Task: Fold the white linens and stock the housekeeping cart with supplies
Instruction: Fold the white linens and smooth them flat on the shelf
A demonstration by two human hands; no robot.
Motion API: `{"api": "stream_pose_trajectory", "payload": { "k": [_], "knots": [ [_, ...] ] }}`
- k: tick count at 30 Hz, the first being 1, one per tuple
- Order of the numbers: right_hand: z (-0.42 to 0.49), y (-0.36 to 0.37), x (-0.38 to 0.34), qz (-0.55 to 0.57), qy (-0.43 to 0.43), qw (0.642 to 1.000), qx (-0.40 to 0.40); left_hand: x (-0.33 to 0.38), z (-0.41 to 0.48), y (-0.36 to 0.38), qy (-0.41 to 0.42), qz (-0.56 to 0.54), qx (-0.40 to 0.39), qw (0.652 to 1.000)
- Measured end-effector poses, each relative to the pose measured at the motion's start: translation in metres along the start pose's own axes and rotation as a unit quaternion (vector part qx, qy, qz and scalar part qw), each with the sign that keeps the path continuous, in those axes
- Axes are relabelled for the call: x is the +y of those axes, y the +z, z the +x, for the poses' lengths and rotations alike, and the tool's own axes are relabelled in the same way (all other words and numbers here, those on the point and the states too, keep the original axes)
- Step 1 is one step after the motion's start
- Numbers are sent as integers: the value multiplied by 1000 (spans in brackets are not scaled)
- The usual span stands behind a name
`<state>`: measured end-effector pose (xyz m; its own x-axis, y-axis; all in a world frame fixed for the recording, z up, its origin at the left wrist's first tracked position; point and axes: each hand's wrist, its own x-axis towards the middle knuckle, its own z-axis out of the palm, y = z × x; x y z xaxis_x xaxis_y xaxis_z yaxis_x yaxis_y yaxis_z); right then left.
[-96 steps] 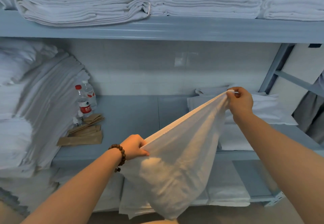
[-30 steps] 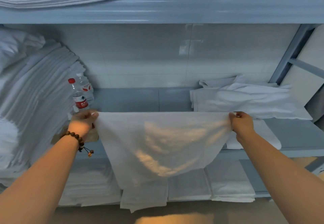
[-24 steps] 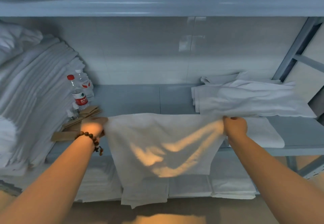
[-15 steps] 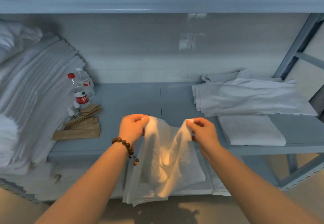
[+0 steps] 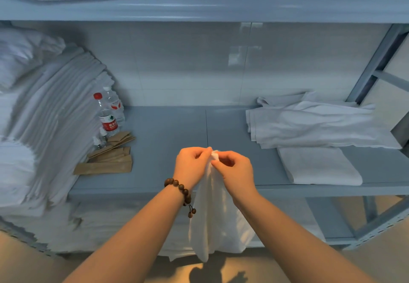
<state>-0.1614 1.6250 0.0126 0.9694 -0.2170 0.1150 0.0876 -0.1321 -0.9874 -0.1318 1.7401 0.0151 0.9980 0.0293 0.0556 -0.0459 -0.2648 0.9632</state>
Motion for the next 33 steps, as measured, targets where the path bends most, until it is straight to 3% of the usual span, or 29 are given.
{"api": "stream_pose_trajectory", "payload": {
  "k": [4,8,11,13,15,19,27,33],
  "knots": [
    [-5,-6,-10,21,37,996,-81,-1,-2,-10,8,-26,-34,999],
    [-2,-15,-16,60,77,985,-143,1,3,-22,37,26,-76,996],
    [15,-34,-13,14,54,993,-103,6,9,-35,56,40,-104,992],
    [28,-57,-5,-107,-5,993,-57,9,13,-44,65,41,-118,990],
    [36,-79,9,-239,-57,963,-106,14,16,-54,73,44,-122,989],
    [38,-96,39,-362,-31,898,-249,21,22,-70,82,46,-129,987],
    [43,-90,53,-498,-140,807,-285,34,26,-107,123,60,-156,978],
    [54,-92,28,-359,-181,876,-267,19,25,-145,137,108,-132,976]
  ]
}}
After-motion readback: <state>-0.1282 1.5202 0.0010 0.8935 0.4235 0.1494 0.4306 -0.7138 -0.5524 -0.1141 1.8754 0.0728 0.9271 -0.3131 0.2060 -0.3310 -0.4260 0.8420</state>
